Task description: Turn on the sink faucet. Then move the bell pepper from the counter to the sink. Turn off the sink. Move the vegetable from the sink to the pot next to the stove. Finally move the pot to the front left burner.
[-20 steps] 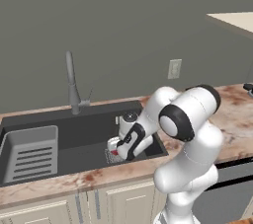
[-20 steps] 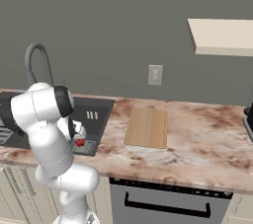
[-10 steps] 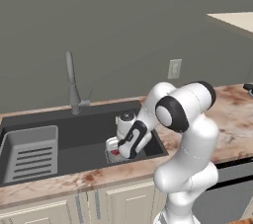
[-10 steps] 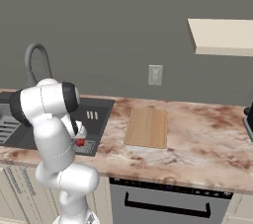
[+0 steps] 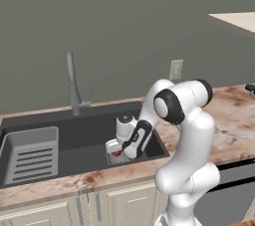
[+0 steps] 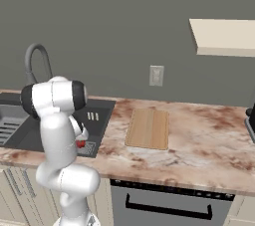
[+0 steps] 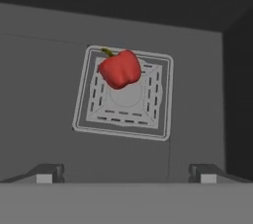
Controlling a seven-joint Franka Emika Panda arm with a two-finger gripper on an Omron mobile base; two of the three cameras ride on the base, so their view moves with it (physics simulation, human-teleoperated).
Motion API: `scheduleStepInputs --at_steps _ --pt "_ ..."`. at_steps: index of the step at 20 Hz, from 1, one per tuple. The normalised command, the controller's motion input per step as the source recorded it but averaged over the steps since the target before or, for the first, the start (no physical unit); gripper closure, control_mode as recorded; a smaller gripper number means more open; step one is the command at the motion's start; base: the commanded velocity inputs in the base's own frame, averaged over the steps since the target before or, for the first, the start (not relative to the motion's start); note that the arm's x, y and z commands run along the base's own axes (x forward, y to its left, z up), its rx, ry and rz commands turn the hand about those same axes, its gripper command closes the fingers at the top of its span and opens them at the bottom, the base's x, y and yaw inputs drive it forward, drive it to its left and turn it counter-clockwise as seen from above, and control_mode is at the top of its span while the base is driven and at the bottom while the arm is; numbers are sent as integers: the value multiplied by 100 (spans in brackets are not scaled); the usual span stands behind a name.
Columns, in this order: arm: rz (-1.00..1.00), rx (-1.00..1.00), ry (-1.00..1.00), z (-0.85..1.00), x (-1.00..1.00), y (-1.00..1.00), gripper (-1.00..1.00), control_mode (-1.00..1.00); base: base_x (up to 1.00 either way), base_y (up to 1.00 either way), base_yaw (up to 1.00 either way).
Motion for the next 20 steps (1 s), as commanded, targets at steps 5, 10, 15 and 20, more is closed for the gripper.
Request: scheduleStepInputs --at_steps 5,10,15,20 --pt "0 -2 0 -16 17 2 -100 -100 0 0 0" --pt "0 -3 0 -13 17 8 -100 -100 0 0 0" --pt "0 -2 0 -11 17 8 -100 -100 0 0 0" --pt "0 -1 0 -6 14 6 -100 -100 0 0 0"
